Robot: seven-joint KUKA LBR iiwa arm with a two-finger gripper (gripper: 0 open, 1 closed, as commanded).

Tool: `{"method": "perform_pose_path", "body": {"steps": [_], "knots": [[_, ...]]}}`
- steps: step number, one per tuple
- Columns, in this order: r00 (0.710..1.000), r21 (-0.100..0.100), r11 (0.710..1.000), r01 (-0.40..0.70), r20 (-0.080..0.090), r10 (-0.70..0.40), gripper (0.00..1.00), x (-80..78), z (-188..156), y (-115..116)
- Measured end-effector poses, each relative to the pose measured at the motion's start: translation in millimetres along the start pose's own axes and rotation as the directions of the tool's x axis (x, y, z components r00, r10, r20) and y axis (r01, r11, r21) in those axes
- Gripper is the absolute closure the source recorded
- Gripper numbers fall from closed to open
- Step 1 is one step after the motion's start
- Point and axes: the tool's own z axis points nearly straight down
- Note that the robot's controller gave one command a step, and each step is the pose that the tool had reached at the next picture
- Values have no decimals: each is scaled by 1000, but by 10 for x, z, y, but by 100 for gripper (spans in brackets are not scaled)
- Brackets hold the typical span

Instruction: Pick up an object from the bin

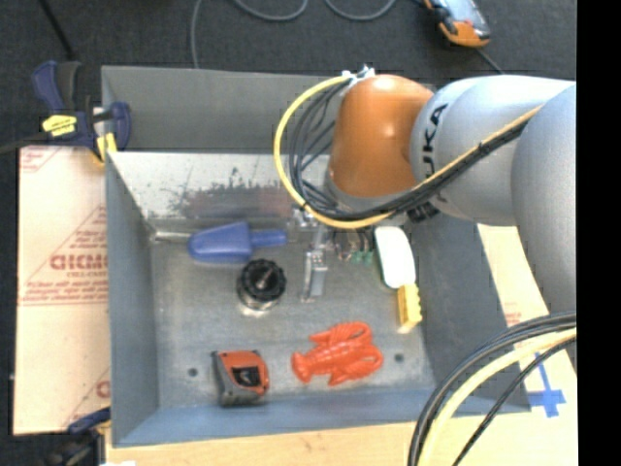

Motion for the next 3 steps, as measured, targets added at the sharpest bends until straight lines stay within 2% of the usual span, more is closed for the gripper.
{"method": "perform_pose_path", "body": {"steps": [1,2,3], "knots": [[1000,0,1000,-1,8,1,0,-17,-50,-1],[997,-1,997,-73,18,73,0,-191,194,165],[1000,1,1000,2,6,-2,0,-148,447,564]]}}
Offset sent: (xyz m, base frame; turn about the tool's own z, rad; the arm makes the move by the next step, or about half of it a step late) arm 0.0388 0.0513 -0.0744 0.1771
